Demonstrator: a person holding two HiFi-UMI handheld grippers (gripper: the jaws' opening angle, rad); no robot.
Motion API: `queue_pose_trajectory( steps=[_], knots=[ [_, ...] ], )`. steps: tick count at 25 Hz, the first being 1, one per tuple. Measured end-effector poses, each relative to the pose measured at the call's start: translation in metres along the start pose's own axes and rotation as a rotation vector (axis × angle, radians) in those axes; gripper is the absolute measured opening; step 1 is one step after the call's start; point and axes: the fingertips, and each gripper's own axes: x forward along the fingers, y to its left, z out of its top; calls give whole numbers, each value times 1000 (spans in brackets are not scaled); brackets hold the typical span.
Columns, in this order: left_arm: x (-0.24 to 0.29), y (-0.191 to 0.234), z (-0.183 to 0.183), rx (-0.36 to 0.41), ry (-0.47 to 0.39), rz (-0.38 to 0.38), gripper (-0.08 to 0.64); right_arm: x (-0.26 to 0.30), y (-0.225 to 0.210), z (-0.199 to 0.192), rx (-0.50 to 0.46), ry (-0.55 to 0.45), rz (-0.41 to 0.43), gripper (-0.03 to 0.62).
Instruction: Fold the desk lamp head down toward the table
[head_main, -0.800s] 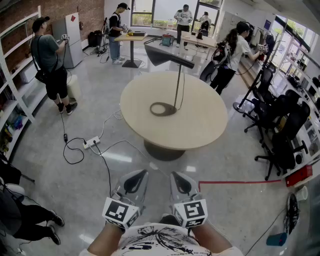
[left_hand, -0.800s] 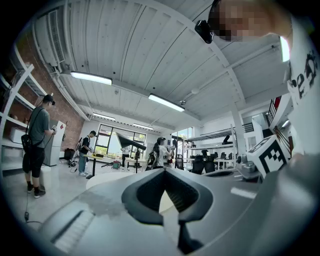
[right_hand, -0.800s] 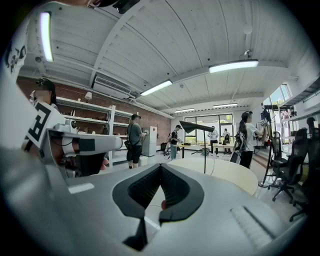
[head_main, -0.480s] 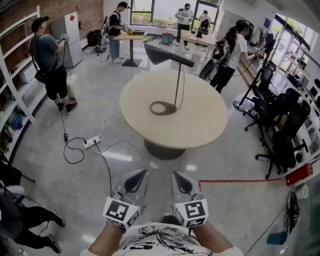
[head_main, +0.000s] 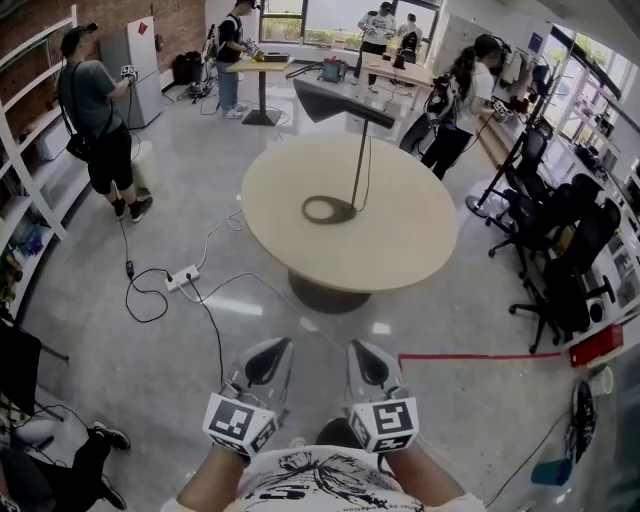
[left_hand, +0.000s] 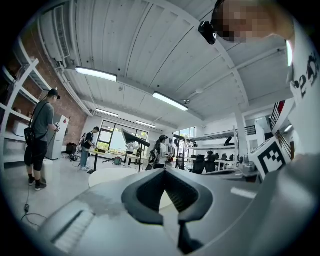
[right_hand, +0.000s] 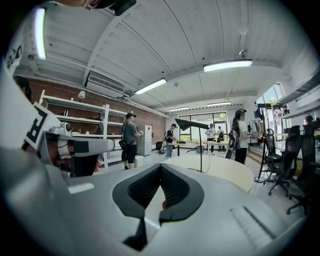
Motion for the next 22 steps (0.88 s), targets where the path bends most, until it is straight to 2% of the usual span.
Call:
queue_pose_trajectory(
  steps=[6,11,22],
  knots=[
    [1,24,-9,-49,3,32,6,17,5,-5,-20,18,9,9],
    [22,44,-14,-46,24,70,6,46,-17,-1,-12,4,5,8],
    [135,106,1,-18,37,136,6,162,-95,24,19,5,63,9]
  ],
)
